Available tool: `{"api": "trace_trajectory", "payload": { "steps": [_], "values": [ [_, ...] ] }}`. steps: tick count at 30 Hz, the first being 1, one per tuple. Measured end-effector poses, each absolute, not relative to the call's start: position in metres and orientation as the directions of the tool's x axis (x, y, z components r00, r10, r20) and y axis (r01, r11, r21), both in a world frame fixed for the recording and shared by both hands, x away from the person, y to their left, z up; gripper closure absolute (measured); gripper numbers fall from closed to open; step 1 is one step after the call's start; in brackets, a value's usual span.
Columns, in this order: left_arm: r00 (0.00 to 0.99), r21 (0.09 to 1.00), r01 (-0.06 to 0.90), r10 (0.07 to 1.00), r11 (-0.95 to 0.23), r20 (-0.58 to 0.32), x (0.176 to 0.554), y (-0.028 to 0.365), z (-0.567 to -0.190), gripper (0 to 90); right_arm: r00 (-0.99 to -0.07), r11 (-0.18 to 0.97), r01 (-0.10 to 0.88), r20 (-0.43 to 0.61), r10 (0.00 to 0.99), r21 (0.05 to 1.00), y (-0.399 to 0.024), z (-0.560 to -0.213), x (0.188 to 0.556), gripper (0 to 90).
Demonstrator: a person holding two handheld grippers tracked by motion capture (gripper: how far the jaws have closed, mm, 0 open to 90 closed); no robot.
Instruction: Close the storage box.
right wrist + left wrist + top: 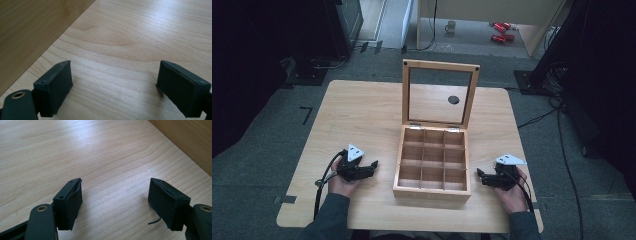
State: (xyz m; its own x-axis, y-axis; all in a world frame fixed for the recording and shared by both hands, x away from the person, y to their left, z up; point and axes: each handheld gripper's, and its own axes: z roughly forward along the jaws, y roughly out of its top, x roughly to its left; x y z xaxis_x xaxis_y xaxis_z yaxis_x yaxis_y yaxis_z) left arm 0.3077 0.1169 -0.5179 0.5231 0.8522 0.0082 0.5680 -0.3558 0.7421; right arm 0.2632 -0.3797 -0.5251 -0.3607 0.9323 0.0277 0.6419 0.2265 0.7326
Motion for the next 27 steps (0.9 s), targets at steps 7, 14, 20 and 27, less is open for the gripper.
{"api": "trace_trajectory", "payload": {
  "steps": [7, 14, 20, 27],
  "values": [
    [0.513, 0.716, 0.598, 0.858, -0.361, 0.004, 0.307, 0.119, -0.515, 27.4, -0.380, 0.245, 0.646, 0.027, 0.924, 0.723, -0.379, -0.524, 0.263, 10.5],
    [0.498, 0.701, 0.617, 0.867, -0.358, 0.005, 0.307, 0.122, -0.513, 25.8, -0.382, 0.247, 0.648, 0.027, 0.924, 0.721, -0.379, -0.524, 0.263, 10.4],
    [0.496, 0.683, 0.633, 0.868, -0.364, 0.004, 0.308, 0.123, -0.510, 30.4, -0.372, 0.240, 0.661, 0.032, 0.928, 0.711, -0.377, -0.521, 0.263, 19.7],
    [0.520, 0.653, 0.643, 0.854, -0.400, 0.012, 0.310, 0.122, -0.506, 28.1, -0.375, 0.246, 0.629, 0.010, 0.927, 0.737, -0.377, -0.505, 0.260, 29.2]
  ]
}}
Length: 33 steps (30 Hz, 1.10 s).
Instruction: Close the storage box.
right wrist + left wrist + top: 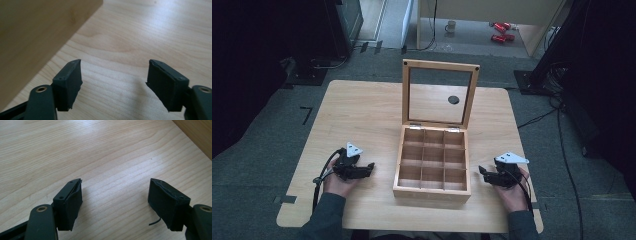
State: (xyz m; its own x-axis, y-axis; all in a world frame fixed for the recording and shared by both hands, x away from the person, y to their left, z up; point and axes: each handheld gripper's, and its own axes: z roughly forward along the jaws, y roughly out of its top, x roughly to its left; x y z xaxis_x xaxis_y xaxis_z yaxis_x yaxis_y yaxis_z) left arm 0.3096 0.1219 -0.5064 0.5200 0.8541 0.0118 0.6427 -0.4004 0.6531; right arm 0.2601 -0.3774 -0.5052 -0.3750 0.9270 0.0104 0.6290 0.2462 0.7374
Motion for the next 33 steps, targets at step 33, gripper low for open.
{"api": "trace_trajectory", "payload": {
  "steps": [33],
  "values": [
    [0.580, 0.811, 0.513, 0.810, -0.280, -0.088, 0.327, 0.123, -0.451, 37.6, -0.413, 0.273, 0.525, -0.039, 0.910, 0.806, -0.370, -0.436, 0.276, 33.8]
  ]
}}
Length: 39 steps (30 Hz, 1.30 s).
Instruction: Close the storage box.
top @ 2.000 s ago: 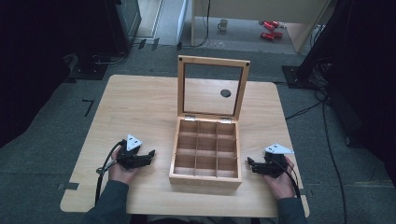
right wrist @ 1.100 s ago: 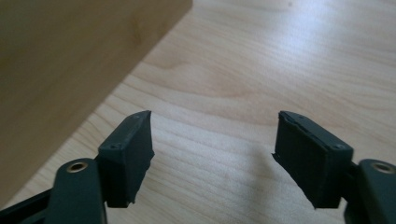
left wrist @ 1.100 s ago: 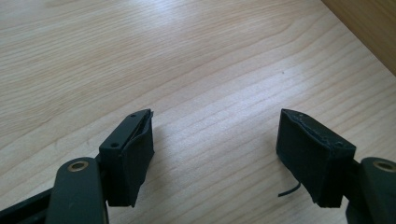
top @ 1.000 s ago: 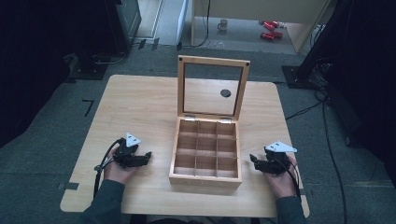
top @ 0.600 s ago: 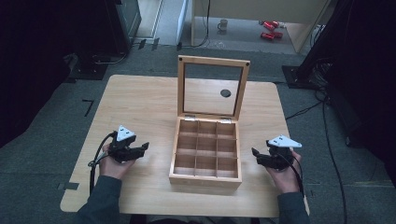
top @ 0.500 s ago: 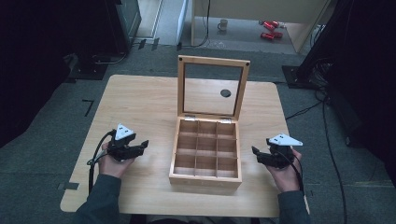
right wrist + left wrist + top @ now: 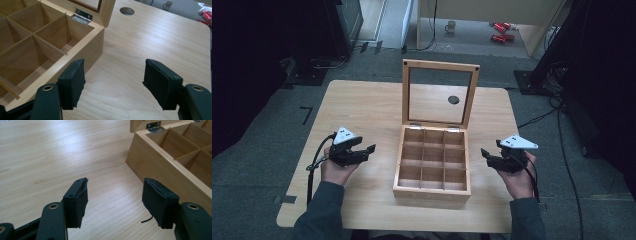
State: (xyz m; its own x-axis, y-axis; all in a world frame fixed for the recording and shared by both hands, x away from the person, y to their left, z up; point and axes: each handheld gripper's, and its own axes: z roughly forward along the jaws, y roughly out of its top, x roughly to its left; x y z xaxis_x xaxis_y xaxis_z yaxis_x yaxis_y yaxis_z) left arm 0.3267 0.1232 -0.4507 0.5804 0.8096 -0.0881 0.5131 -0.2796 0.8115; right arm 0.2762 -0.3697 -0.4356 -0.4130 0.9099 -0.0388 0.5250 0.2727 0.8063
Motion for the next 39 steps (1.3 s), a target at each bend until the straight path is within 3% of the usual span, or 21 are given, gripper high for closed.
{"api": "trace_trajectory", "payload": {
  "steps": [19, 39],
  "values": [
    [0.631, 0.845, 0.463, 0.769, -0.267, -0.103, 0.348, 0.101, -0.424, 36.7, -0.429, 0.273, 0.489, -0.045, 0.902, 0.828, -0.362, -0.412, 0.298, 36.9],
    [0.638, 0.860, 0.430, 0.766, -0.273, -0.075, 0.375, 0.078, -0.405, 42.4, -0.434, 0.246, 0.478, -0.017, 0.901, 0.843, -0.355, -0.399, 0.329, 45.0]
  ]
}}
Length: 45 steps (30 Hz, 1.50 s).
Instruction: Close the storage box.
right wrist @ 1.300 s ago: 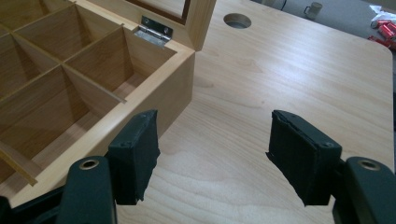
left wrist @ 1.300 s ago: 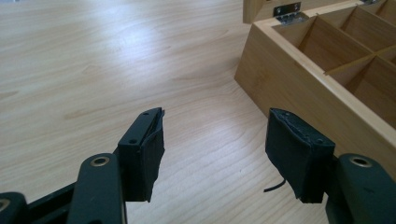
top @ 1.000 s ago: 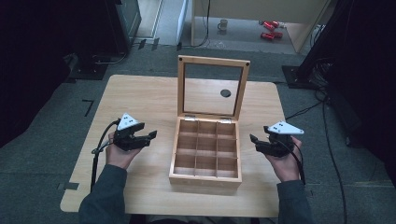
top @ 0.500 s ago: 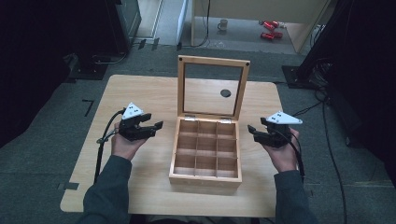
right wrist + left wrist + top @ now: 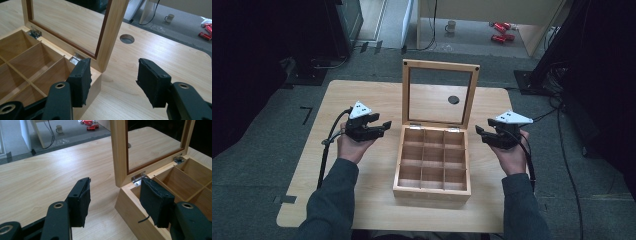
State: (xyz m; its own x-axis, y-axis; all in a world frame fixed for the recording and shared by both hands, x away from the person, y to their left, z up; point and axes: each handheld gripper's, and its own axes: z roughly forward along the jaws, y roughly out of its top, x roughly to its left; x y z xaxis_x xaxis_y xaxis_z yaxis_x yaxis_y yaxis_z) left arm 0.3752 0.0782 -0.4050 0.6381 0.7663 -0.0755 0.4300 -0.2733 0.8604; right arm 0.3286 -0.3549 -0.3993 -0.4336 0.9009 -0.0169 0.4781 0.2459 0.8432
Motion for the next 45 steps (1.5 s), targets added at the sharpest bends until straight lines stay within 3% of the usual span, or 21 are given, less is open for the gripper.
{"api": "trace_trajectory", "payload": {
  "steps": [8, 25, 36, 45],
  "values": [
    [0.636, 0.853, 0.417, 0.771, -0.312, -0.028, 0.387, 0.067, -0.398, 42.8, -0.435, 0.244, 0.471, -0.017, 0.900, 0.848, -0.350, -0.396, 0.340, 47.1],
    [0.639, 0.858, 0.419, 0.768, -0.297, -0.046, 0.412, 0.041, -0.385, 45.0, -0.441, 0.203, 0.448, 0.018, 0.897, 0.871, -0.342, -0.388, 0.362, 52.4],
    [0.629, 0.836, 0.444, 0.777, -0.324, -0.034, 0.428, 0.022, -0.384, 44.4, -0.430, 0.177, 0.453, 0.040, 0.902, 0.874, -0.333, -0.386, 0.380, 51.9],
    [0.629, 0.822, 0.453, 0.777, -0.345, -0.020, 0.434, 0.010, -0.384, 43.5, -0.426, 0.198, 0.462, 0.021, 0.904, 0.864, -0.328, -0.383, 0.392, 44.4]
  ]
}}
